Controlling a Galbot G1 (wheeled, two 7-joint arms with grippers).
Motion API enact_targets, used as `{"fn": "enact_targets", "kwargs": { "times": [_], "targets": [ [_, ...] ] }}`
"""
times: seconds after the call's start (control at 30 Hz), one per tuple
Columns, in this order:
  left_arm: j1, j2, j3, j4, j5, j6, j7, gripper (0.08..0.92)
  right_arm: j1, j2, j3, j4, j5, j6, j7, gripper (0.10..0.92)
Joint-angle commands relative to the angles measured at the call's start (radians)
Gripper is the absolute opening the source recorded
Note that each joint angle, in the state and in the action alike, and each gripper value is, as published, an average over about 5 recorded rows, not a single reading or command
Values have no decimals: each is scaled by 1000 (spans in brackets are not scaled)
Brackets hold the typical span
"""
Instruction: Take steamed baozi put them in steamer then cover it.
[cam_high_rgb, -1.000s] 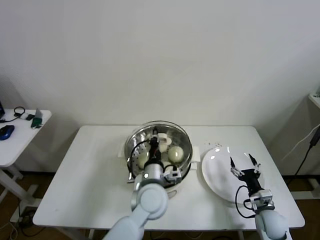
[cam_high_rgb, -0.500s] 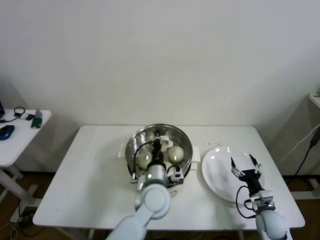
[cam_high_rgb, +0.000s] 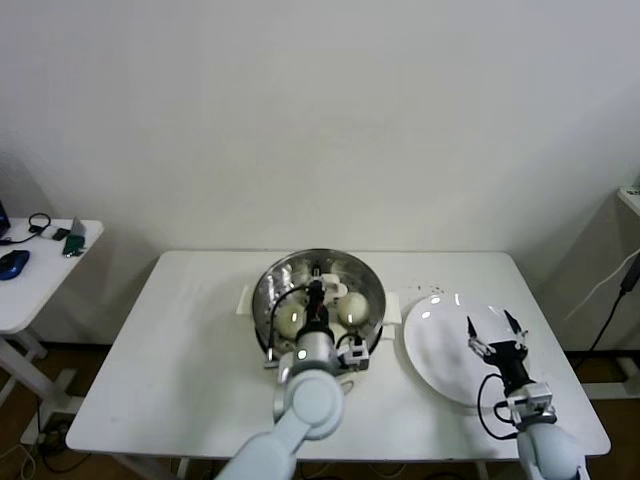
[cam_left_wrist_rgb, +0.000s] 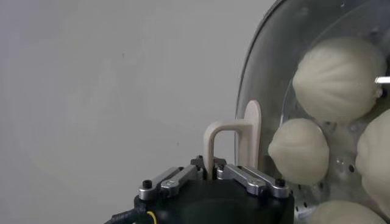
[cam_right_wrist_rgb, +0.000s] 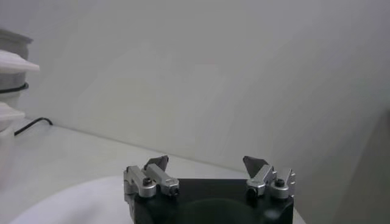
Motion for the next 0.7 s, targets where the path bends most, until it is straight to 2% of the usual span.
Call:
{"fn": "enact_targets", "kwargs": {
  "times": [0.03,0.47,0.7],
  "targets": [
    [2,2,1,9,-2,49,-9,154,-2,4,17,0,-4,3,-8,823],
    [15,17,-9,-37,-29,37,3,170,-3,7,29,14,37,-17,-39,823],
    [25,53,9,-115,-52,45,2,349,-3,4,43,12,50,-27,-44,823]
  ]
}}
